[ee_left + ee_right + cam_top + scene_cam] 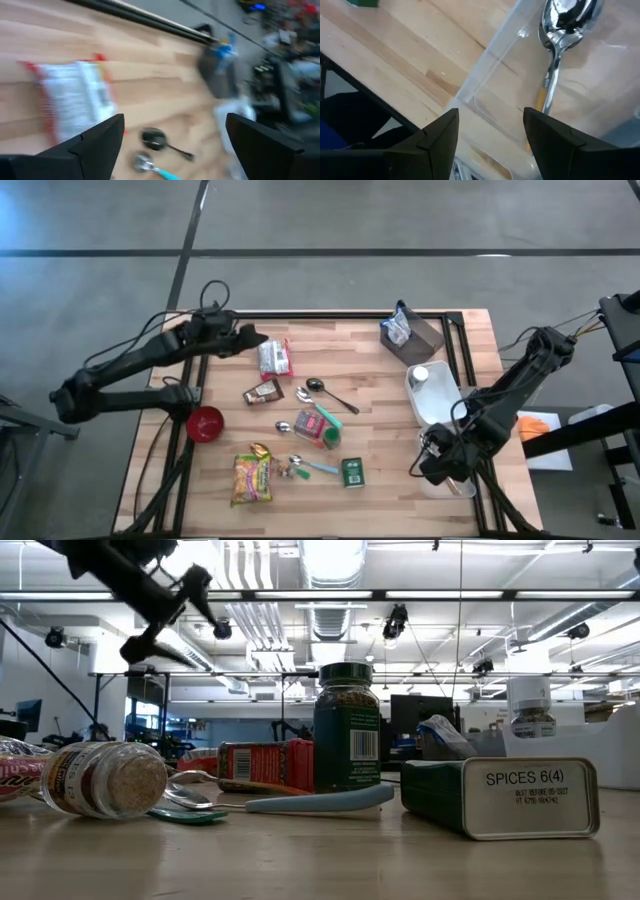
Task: Pick & Place Food Item
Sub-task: Put the red noodle pack into the black bin
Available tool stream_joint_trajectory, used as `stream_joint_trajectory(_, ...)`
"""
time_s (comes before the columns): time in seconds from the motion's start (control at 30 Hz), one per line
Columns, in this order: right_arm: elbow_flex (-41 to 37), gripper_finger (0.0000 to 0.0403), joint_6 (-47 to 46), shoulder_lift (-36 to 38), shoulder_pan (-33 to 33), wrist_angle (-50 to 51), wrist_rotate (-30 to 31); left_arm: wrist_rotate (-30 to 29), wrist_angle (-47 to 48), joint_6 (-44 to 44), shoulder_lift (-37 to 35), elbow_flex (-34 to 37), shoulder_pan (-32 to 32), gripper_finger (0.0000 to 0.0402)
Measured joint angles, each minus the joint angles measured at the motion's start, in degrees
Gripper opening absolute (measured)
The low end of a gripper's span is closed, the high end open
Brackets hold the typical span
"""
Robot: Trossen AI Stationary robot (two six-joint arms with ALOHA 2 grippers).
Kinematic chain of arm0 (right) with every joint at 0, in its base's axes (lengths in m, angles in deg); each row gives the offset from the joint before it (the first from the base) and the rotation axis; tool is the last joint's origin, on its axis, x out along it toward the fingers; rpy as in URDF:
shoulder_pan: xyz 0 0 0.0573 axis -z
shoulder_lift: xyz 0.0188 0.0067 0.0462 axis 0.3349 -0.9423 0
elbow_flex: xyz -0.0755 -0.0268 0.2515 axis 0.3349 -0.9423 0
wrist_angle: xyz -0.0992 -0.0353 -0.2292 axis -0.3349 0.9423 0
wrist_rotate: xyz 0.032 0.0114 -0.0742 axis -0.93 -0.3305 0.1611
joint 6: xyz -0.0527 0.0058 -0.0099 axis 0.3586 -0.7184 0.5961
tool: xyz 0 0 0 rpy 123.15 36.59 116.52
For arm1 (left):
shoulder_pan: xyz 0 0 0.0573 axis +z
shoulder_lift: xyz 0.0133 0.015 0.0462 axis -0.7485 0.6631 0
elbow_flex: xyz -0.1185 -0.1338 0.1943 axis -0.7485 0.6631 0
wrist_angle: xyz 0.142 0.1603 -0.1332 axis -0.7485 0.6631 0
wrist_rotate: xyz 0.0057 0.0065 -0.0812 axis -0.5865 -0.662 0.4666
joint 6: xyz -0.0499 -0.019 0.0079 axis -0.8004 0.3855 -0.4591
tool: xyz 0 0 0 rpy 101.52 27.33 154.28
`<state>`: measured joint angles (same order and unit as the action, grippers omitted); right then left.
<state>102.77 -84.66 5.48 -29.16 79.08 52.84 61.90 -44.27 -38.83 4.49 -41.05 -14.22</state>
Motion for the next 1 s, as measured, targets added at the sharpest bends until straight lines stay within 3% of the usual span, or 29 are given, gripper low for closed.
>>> stream_joint_trajectory(0.37, 7.0, 0.0219, -1.6, 0.0, 0.0, 9.7, 6.6, 7.9, -1.7, 9.0, 17.5, 0.1, 14.9, 0.035)
stream_joint_trajectory(0.67, 9.6, 0.0219, -1.6, -2.5, 0.0, 9.9, 7.7, 10.0, -4.1, 9.3, 29.5, 0.1, 17.7, 0.0347)
stream_joint_trajectory(1.0, 10.4, 0.0219, -0.7, -4.2, 0.0, 9.8, 7.7, 6.3, -8.3, 7.5, 35.3, 0.0, 17.9, 0.0342)
